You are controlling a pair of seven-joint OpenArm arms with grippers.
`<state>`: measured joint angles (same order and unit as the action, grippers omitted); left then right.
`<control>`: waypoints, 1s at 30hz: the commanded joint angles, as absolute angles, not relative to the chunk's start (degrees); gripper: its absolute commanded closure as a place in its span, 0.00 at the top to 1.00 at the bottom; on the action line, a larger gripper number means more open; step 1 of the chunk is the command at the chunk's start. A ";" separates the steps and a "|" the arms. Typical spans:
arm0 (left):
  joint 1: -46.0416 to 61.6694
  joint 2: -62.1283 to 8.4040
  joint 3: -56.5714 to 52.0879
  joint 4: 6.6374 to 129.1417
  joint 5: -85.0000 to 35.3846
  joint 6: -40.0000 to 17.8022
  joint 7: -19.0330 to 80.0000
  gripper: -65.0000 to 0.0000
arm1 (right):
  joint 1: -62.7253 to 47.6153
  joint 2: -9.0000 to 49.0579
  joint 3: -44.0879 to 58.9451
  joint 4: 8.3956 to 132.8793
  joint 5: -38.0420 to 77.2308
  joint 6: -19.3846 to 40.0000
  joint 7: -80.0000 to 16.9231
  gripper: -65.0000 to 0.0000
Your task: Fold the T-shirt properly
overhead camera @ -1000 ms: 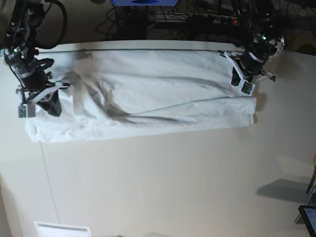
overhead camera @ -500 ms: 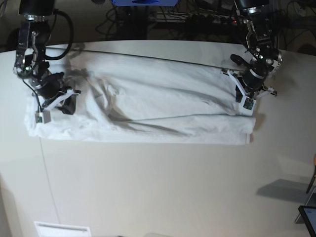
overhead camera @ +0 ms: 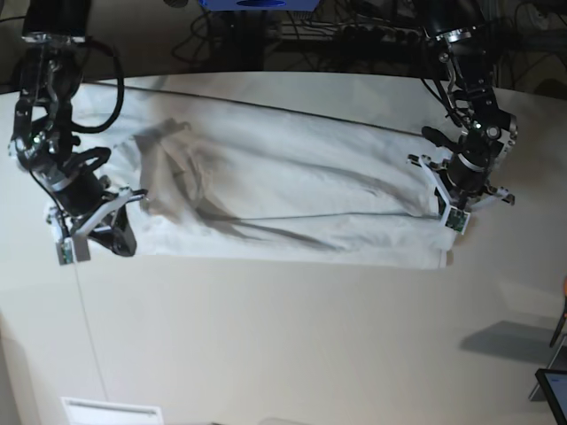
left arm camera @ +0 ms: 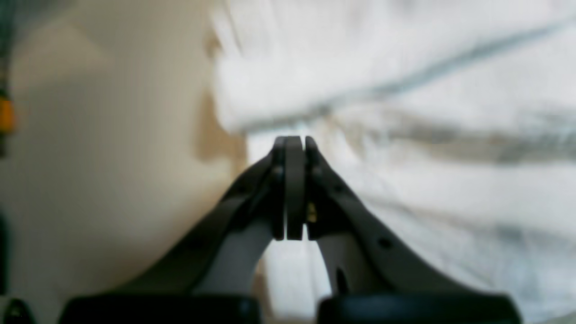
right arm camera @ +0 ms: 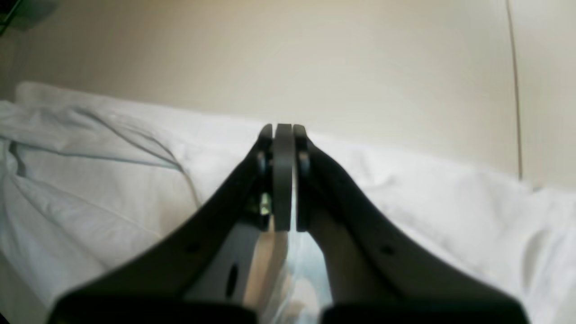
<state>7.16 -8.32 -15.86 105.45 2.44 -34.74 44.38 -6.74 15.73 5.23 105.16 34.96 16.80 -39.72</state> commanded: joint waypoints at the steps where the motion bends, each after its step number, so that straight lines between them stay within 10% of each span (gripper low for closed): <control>1: 7.87 -8.22 -16.40 108.26 1.98 -34.68 43.38 0.00 | -4.97 17.01 2.86 106.68 35.91 17.54 -40.13 0.10; 14: 20.26 -4.88 -26.68 112.92 1.98 -34.86 43.03 0.00 | -0.48 21.05 -23.60 111.08 10.24 16.04 -47.08 0.53; 30: 24.22 -4.88 -31.43 112.84 -8.75 -34.86 43.12 0.00 | 3.65 12.97 -29.14 104.48 -7.08 16.40 -49.36 0.53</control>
